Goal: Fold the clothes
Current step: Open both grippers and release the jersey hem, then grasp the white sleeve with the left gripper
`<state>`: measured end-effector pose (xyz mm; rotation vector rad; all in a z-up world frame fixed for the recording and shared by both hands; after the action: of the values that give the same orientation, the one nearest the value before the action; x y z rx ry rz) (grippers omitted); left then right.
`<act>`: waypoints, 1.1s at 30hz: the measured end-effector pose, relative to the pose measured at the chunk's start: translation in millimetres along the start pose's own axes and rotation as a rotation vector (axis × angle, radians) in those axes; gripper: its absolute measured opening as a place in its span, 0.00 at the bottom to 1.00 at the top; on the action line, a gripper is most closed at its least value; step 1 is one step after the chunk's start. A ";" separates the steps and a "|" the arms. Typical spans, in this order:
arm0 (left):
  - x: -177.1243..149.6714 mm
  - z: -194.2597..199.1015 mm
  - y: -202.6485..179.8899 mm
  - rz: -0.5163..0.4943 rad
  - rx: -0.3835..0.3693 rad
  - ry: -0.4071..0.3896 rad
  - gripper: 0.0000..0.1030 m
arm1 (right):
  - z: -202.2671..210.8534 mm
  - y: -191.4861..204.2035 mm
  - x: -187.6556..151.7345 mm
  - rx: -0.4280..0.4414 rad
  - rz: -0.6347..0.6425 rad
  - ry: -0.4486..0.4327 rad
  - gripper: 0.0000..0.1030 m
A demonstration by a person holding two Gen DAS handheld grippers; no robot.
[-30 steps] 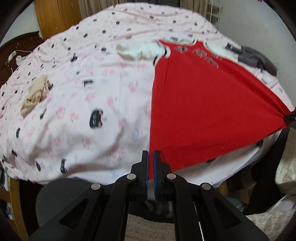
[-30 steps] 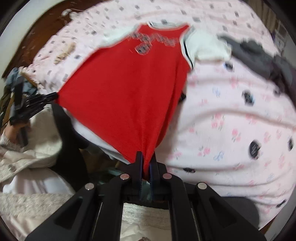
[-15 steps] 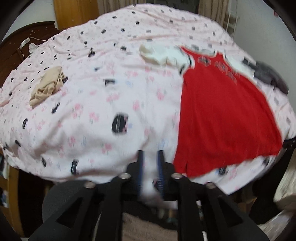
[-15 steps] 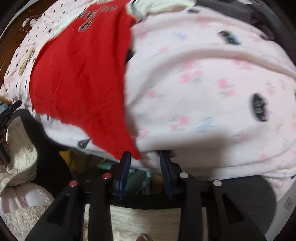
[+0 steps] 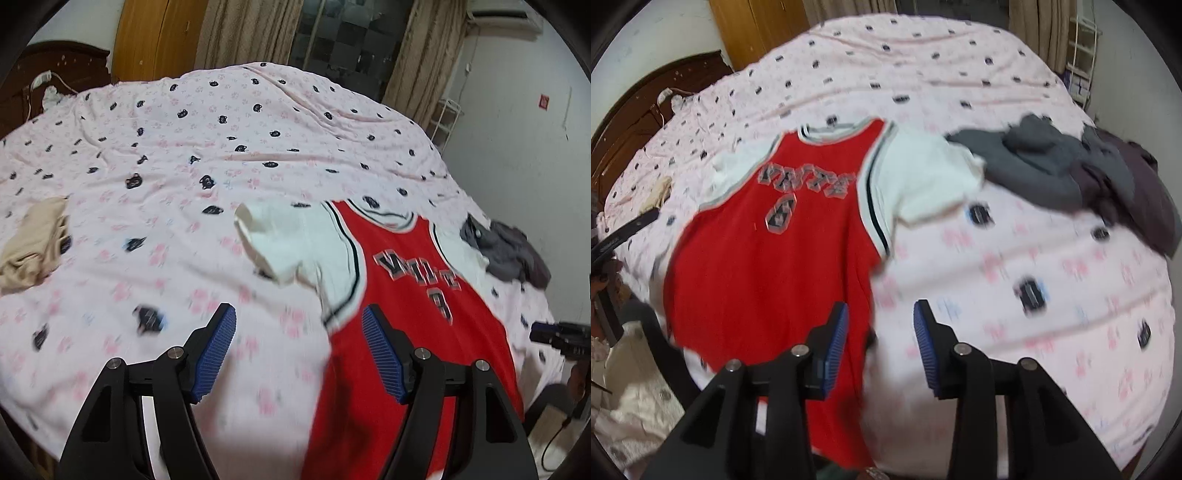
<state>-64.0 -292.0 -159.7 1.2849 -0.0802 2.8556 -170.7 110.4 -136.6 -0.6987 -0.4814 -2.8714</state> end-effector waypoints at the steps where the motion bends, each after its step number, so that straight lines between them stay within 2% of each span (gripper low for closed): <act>1: 2.8 -5.9 3.3 0.006 -0.005 -0.009 0.65 | -4.3 0.1 5.1 0.008 -0.020 -0.002 0.38; 3: 5.9 -19.1 9.9 0.019 -0.011 -0.023 0.65 | -13.0 0.2 15.0 0.022 -0.059 -0.005 0.39; 10: 16.7 -52.3 18.4 0.022 -0.025 -0.038 0.65 | -38.5 -14.2 27.4 -0.009 -0.133 -0.019 0.39; 17: 25.0 -88.7 31.4 0.074 -0.041 0.040 0.64 | -55.8 -21.7 32.5 -0.029 -0.160 -0.015 0.39; 20: 23.9 -102.6 38.0 0.113 -0.047 0.065 0.55 | -58.4 -19.6 31.7 -0.036 -0.148 -0.006 0.39; 22: 20.2 -108.6 40.0 0.126 -0.049 0.079 0.45 | -59.0 -18.1 30.9 -0.046 -0.136 -0.006 0.39; 26: 12.3 -118.0 43.4 0.136 -0.037 0.106 0.37 | -60.2 -18.6 30.1 -0.070 -0.126 -0.012 0.39; 28: 10.7 -118.8 46.5 0.151 -0.041 0.103 0.23 | -61.6 -21.1 30.1 -0.070 -0.139 -0.007 0.39; 30: 10.0 -119.8 48.5 0.161 -0.049 0.102 0.15 | -63.2 -23.8 30.0 -0.071 -0.152 -0.002 0.39; 33: 9.9 -120.6 49.8 0.169 -0.057 0.096 0.12 | -65.8 -26.5 29.1 -0.071 -0.166 0.007 0.39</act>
<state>-162.1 -335.8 -234.3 1.1834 -0.2807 3.0255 -229.7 110.9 -185.5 -0.6901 -0.4592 -3.0588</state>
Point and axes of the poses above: each gripper's, at about its wrist camera, not at the fingertips, and z roughly against the way its jaws point, y to its left, x to its top, the point moved 5 cm from there along -z, roughly the way its jaws point, and after that the axes turned 15 degrees about -z, right-handed, at the moved point
